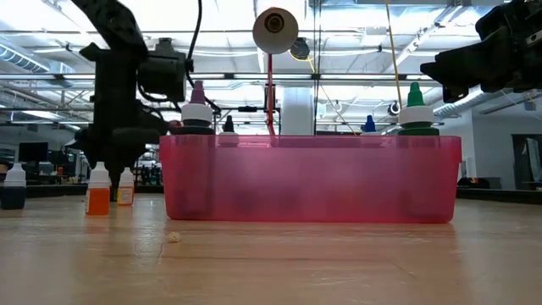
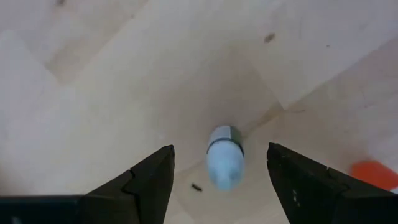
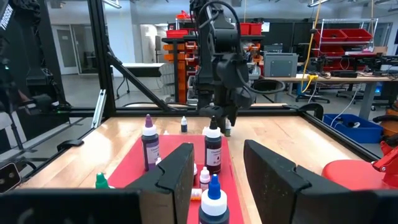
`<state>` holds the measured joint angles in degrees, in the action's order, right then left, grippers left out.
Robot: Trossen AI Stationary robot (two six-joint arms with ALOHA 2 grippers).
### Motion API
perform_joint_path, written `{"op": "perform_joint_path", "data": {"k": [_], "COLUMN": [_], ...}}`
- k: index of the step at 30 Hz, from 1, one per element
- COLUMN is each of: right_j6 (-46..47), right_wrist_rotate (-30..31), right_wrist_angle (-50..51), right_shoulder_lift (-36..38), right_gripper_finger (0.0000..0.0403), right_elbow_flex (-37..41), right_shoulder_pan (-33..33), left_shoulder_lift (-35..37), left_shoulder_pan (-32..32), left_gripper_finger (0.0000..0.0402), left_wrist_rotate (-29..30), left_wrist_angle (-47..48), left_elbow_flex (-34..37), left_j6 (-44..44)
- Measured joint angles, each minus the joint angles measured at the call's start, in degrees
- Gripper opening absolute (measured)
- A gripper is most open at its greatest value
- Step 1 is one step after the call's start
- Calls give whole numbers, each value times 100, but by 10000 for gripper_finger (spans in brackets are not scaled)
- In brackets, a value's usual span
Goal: Pick & Place food coloring
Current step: Put the small green food coloring bottle into the pink bin
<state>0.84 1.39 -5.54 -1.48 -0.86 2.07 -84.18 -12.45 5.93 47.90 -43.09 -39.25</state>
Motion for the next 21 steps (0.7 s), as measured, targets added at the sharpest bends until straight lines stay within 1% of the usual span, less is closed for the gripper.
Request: {"op": "perform_joint_path", "data": {"k": [4, 17, 19, 21], "right_j6": [0, 0, 0, 0], "right_wrist_rotate": [1, 2, 2, 2], "right_wrist_angle": [0, 0, 0, -1], "right_shoulder_lift": [0, 0, 1, 1], "right_gripper_finger": [130, 130, 130, 130], "right_elbow_flex": [1, 0, 0, 0], "right_shoulder_pan": [2, 2, 2, 1], "left_shoulder_lift": [0, 0, 0, 0], "left_shoulder_pan": [-61, -102, -102, -102], "left_gripper_finger": [253, 252, 246, 232], "left_wrist_rotate": [-42, -68, -126, -144], "left_wrist_angle": [-290, -222, -221, -225], "left_elbow_flex": [112, 127, 127, 127], "left_j6": [146, 120, 119, 123]}}
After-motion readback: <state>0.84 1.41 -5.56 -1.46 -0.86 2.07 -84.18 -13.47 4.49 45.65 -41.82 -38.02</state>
